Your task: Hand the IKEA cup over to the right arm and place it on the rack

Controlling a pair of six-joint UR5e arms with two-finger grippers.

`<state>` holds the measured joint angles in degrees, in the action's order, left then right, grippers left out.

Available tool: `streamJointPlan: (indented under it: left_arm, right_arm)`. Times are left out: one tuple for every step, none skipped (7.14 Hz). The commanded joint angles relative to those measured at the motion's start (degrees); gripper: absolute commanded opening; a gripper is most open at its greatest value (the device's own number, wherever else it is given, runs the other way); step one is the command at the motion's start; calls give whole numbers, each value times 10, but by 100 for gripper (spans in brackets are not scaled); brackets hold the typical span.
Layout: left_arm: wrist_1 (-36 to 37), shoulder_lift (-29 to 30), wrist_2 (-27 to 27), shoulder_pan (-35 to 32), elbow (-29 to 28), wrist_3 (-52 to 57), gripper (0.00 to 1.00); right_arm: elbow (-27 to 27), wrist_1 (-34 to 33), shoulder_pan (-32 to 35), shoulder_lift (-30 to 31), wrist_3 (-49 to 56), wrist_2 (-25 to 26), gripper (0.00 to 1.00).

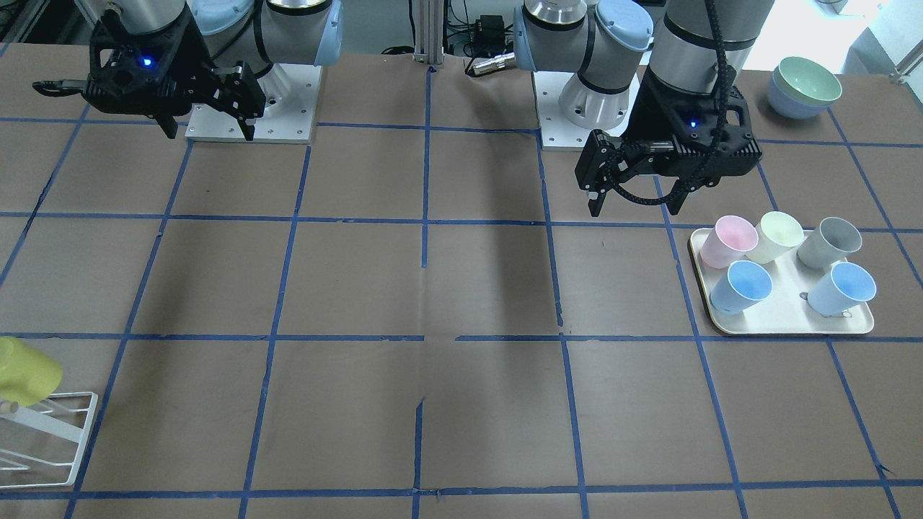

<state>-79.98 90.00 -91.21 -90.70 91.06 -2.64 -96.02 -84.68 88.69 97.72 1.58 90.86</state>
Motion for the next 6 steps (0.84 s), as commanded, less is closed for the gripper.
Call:
streamJointPlan:
  left_arm:
    - [0, 0, 1, 0, 0, 0, 100]
    - [0, 0, 1, 0, -1, 1, 100]
    - [0, 0, 1, 0, -1, 1, 100]
    - [0, 0, 1, -1, 0, 1, 100]
    - [0, 0, 1, 0, 0, 0, 100]
    - [0, 0, 0, 0, 0, 1, 100]
  right_arm:
    - [1, -8, 3, -7, -4, -1, 100]
    - [0, -36, 2, -10, -6, 0, 100]
    - [-3, -38, 2, -10, -8, 0, 100]
    - [-2, -41, 2, -9, -8, -1, 100]
    - [-3, -45, 1, -10, -16, -3, 100]
    - [-3, -44, 1, -10, -19, -5, 100]
